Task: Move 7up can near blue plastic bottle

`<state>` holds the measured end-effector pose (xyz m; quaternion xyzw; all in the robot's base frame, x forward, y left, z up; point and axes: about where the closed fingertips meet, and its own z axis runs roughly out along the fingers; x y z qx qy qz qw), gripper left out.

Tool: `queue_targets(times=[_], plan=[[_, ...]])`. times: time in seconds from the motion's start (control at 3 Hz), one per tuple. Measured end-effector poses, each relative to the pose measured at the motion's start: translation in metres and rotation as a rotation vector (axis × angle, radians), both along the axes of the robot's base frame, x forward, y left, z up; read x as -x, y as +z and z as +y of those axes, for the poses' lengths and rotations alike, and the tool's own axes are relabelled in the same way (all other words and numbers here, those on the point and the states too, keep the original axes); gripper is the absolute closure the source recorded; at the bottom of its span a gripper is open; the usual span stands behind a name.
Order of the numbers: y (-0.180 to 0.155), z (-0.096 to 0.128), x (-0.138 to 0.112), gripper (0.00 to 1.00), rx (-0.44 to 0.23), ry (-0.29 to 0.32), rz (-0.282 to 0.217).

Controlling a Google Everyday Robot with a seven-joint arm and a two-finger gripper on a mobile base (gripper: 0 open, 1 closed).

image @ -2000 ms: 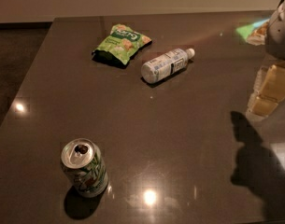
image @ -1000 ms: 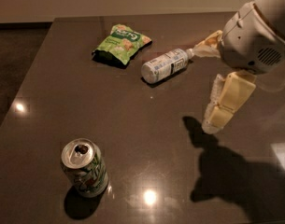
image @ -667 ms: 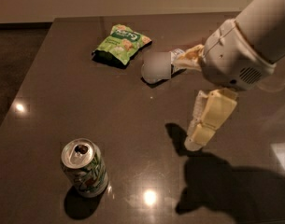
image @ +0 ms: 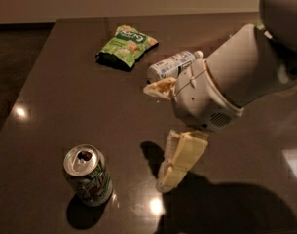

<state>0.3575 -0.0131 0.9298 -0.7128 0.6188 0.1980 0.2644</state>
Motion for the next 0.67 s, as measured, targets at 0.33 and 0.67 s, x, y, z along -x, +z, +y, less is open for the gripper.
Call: queue_targets(times=[0.33,0.67], plan=[[-0.011,0.026,0.015,0.0,-0.043,0.036,0.014],[-0.02,0.046,0.029,0.0,-0.065,0.055,0.036]])
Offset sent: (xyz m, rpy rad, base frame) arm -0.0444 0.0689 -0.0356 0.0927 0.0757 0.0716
